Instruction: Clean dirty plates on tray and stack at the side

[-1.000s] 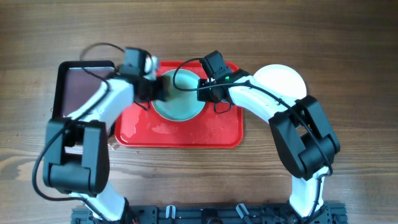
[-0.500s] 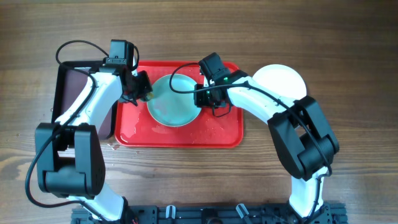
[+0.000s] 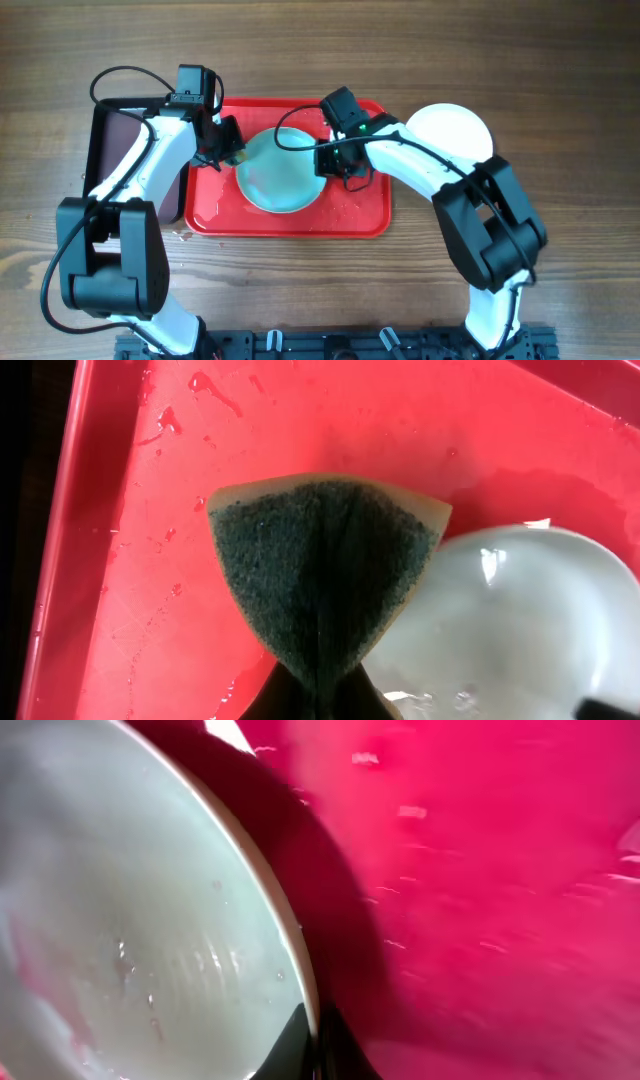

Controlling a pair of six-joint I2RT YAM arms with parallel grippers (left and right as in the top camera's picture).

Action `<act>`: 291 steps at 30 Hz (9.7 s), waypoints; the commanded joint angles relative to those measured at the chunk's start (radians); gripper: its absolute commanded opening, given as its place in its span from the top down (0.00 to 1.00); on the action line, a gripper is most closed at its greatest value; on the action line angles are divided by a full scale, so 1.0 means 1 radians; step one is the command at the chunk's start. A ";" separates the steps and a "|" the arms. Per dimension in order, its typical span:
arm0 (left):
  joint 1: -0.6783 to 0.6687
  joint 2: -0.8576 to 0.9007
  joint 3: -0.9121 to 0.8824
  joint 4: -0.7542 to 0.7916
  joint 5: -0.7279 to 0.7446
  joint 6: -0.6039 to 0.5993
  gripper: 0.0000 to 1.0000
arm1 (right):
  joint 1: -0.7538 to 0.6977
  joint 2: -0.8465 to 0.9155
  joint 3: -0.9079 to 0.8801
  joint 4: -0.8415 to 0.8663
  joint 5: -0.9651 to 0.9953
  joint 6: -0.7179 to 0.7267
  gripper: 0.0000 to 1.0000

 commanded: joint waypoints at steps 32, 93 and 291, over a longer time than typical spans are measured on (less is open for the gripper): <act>0.007 -0.024 0.011 -0.001 -0.013 -0.013 0.96 | 0.471 -0.333 -0.010 -0.190 1.733 -0.319 0.96; 0.104 -0.168 0.172 -0.151 0.005 -0.005 0.96 | -0.756 -0.293 -0.066 -0.308 0.193 -0.282 0.95; 0.085 -1.802 -1.199 0.629 -0.079 0.228 0.00 | -0.503 -2.020 -1.319 0.580 0.082 -0.570 0.00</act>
